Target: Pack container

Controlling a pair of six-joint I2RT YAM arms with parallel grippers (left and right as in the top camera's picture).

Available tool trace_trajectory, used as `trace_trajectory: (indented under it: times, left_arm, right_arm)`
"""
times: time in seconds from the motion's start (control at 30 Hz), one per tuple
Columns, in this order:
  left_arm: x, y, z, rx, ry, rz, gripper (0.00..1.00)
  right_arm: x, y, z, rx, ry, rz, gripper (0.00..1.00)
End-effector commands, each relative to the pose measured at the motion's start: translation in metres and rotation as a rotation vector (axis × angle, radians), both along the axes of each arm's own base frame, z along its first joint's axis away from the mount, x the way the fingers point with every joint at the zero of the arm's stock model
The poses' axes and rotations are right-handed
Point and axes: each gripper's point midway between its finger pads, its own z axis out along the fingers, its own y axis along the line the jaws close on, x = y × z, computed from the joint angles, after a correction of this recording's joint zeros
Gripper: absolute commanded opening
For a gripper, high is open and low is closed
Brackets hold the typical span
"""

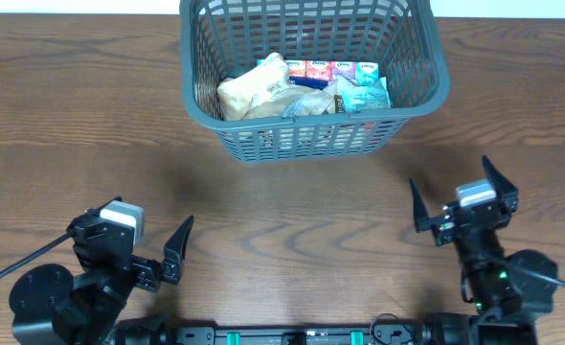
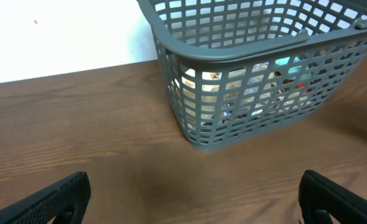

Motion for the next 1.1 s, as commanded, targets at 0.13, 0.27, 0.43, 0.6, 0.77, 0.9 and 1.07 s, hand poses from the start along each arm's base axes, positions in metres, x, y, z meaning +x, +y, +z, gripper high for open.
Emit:
trace_trajectory:
  times: [0.13,0.27,0.43,0.6,0.77,0.9,1.07]
  left_arm:
    - [-0.001,-0.001,-0.002,0.007,0.001,-0.01,0.99]
    - [-0.001,-0.001,-0.002,0.007,0.001,-0.01,0.99]
    - [-0.001,-0.001,-0.002,0.007,0.001,-0.01,0.99]
    - [-0.001,-0.001,-0.002,0.007,0.001,-0.01,0.99]
    - [-0.001,-0.001,-0.002,0.007,0.001,-0.01,0.99]
    - [-0.001,-0.001,-0.002,0.007,0.0,-0.01,0.99]
    - [-0.001,-0.001,-0.002,0.007,0.0,-0.01,0.99]
  right_arm:
    - [0.001,0.006,-0.035,-0.034,-0.068,0.015,0.99]
    - [0.001,0.007,-0.05,-0.08,-0.09,0.017,0.99]
    - [0.001,0.0,-0.064,-0.05,-0.076,-0.025,0.99]
    - [0.001,-0.006,-0.074,-0.025,-0.066,-0.058,0.99]
    - [0.001,-0.011,-0.085,0.048,-0.043,-0.095,0.99]
    - [0.0,-0.015,-0.098,0.104,0.011,-0.119,0.99]
    - [-0.001,-0.028,-0.107,0.186,0.049,-0.204,0.99]
